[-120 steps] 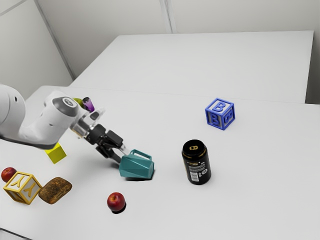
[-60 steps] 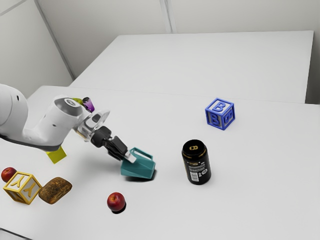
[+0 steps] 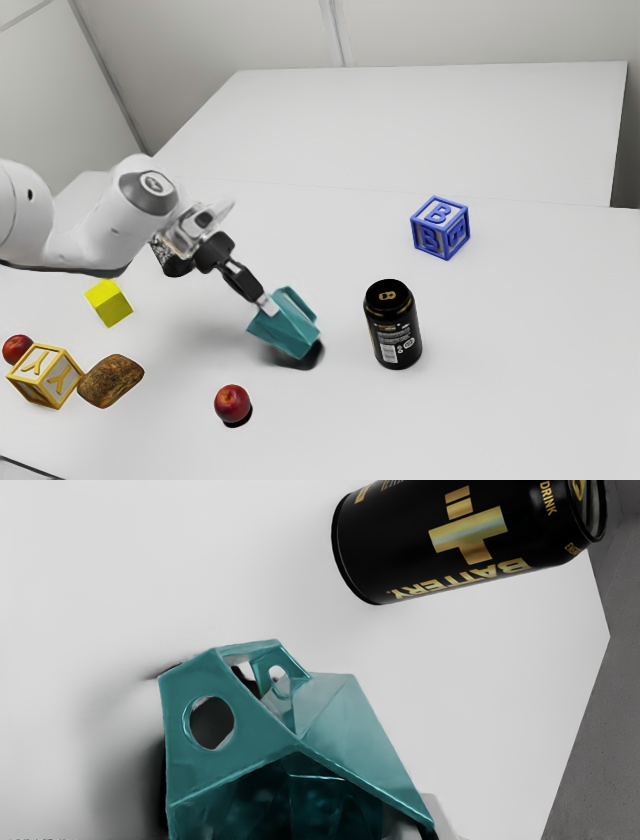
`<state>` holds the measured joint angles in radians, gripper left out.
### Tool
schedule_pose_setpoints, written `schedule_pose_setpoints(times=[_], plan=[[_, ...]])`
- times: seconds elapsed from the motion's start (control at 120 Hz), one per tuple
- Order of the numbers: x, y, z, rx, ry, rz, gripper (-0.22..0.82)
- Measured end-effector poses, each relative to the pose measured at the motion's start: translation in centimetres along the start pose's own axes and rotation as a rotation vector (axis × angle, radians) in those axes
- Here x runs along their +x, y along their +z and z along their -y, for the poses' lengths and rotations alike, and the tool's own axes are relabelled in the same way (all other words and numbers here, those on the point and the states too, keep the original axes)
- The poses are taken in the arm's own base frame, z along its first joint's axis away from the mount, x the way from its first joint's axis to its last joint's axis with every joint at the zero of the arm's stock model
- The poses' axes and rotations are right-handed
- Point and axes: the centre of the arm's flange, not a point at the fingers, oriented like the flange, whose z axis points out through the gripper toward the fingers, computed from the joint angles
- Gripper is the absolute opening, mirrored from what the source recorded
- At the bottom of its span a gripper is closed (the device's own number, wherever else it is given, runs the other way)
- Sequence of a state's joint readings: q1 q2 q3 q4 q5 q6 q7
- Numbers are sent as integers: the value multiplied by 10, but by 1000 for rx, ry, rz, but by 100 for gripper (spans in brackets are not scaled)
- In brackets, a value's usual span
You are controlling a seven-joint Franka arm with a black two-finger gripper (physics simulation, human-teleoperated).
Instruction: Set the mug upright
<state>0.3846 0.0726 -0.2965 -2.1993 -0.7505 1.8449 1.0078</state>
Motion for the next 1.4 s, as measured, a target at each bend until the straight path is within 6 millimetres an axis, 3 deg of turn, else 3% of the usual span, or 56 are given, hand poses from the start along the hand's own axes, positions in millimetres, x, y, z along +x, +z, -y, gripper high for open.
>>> schedule_pose_setpoints(times=[0.092,0.3,0.517,0.717,0.908,1.033,1.192,1.4], plan=[[17,-8,-13,138,73,75,-17],[39,-16,-24,411,177,150,-17],[47,-4,-33,589,253,221,-18],[48,13,-40,639,258,243,-18],[52,19,-45,655,247,237,20],[54,9,-52,681,239,220,38],[62,-23,-76,731,231,185,50],[85,-79,-104,783,137,154,56]])
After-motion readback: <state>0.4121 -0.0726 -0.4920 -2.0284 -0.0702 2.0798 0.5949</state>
